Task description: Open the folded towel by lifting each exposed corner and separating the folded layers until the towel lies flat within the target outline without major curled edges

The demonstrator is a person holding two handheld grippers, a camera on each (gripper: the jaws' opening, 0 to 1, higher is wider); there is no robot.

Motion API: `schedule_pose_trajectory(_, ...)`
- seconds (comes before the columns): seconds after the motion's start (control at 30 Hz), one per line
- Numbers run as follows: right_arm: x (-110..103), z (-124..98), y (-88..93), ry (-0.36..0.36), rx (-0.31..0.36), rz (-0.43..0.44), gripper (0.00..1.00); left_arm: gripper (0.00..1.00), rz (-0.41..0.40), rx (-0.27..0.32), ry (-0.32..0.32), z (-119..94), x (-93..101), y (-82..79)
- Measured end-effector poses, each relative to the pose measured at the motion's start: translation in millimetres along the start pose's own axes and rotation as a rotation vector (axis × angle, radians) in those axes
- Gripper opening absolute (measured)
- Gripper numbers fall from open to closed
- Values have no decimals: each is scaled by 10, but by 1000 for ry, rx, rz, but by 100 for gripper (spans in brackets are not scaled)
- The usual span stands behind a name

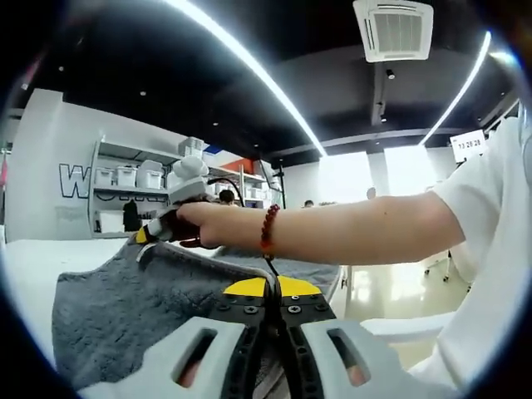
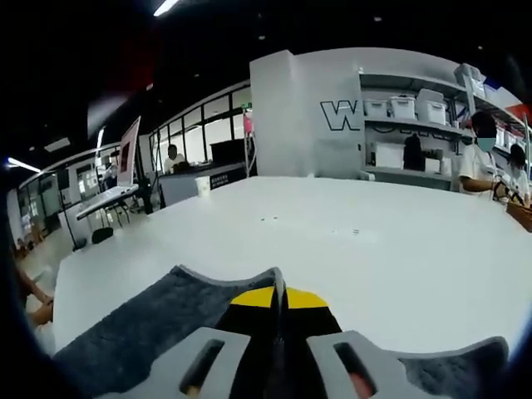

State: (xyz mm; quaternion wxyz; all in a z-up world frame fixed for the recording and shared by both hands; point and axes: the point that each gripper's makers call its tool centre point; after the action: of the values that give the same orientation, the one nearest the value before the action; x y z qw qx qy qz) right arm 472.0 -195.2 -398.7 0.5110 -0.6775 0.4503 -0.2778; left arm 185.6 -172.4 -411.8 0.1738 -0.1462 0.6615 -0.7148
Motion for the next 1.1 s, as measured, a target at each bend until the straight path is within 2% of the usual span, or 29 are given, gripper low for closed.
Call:
schedule_pose_trajectory(0.2,-20,36,-61,-4,3,-14,0,2,-3,22,-1,-51,8,-52)
schedule_pose_trajectory(0.37,3,79,-138,-5,3,-17,0,2,4,25,-5,-14,-75,-63)
schedule_pose_trajectory(0.4,3,80,-143,-5,4,-16,0,2,4,27,-5,-55,-20,-70)
schedule_pose_trajectory(0.5,-39,65,-140,-7,4,-25,0,2,-8,51,-6,-103,-13,-121)
schedule_pose_trajectory(1.1,-152,93,-127,-19,7,-8,0,1,18,47,-17,-261,-57,-176)
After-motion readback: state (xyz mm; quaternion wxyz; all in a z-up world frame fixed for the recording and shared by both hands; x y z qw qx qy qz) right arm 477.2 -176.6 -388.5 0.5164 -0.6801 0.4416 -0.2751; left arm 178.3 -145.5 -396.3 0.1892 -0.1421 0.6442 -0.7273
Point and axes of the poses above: the point that each gripper's makers call its tool centre point, and the gripper's own axes: z roughly forward along the fingers, x roughly to its right, y roughly out of its underside
